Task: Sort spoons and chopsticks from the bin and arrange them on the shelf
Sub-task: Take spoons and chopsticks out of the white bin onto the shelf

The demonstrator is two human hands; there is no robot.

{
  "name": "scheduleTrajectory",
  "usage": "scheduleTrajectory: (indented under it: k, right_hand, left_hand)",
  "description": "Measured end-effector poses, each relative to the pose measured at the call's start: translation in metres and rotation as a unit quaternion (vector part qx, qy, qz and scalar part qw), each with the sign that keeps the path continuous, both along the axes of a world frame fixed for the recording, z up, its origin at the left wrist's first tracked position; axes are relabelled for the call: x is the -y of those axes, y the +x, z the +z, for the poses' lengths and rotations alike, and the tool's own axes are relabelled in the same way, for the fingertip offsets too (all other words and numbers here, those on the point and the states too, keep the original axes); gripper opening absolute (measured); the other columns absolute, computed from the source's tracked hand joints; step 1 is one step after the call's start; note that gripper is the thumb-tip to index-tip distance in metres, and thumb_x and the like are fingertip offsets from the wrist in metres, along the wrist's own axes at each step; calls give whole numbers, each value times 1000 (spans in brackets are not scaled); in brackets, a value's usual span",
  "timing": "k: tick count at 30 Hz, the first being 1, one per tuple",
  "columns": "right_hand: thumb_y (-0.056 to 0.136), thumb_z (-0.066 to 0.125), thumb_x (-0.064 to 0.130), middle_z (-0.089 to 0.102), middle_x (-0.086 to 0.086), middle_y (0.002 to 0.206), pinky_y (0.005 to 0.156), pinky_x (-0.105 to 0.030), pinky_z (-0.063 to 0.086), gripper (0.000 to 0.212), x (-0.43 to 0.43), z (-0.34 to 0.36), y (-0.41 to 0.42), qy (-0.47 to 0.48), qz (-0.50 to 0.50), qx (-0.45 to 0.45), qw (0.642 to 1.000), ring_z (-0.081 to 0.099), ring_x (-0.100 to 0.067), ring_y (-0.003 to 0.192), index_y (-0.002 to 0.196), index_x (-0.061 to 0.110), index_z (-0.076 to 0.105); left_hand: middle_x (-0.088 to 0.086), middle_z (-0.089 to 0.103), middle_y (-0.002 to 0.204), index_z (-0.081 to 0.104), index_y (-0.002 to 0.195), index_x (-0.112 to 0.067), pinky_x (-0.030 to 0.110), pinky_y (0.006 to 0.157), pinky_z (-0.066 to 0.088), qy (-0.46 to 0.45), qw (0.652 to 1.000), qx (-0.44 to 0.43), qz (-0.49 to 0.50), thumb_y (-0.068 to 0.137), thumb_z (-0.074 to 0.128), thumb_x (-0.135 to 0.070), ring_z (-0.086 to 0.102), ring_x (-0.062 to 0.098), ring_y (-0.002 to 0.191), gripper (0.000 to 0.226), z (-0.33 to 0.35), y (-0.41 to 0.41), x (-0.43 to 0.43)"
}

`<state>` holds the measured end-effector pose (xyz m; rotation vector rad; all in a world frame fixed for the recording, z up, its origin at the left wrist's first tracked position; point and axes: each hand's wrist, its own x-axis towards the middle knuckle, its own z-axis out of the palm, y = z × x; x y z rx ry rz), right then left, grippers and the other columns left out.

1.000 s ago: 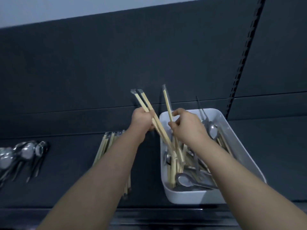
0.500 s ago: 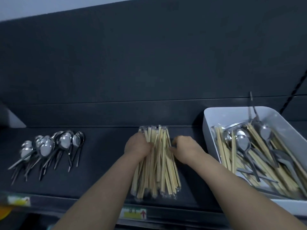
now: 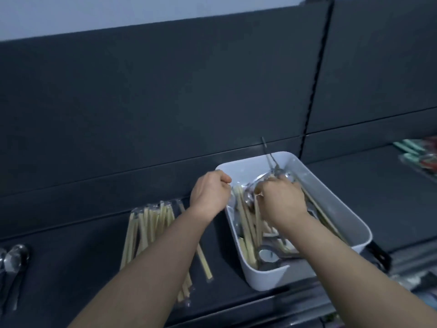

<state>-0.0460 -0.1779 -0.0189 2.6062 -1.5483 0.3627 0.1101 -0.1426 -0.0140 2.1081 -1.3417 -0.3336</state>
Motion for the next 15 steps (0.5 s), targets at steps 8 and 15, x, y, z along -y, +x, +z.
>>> scheduleTrajectory:
  k: [8, 15]
  right_hand:
    - [87, 49, 14, 65, 2, 104, 76, -31, 39, 29, 58, 2, -85, 41, -21, 21, 999, 51, -24, 105, 107, 26, 67]
    - [87, 51, 14, 63, 0, 104, 73, -28, 36, 30, 100, 6, -98, 71, 35, 44, 996, 50, -22, 108, 109, 27, 68]
  left_hand:
    - [0, 68, 109, 44, 135, -17, 41, 88, 53, 52, 997, -47, -39, 90, 52, -25, 62, 27, 105, 46, -7, -79, 80]
    - [7, 71, 99, 67, 95, -9, 35, 79, 51, 6, 995, -61, 83, 89, 57, -40, 64, 31, 92, 33, -2, -88, 142]
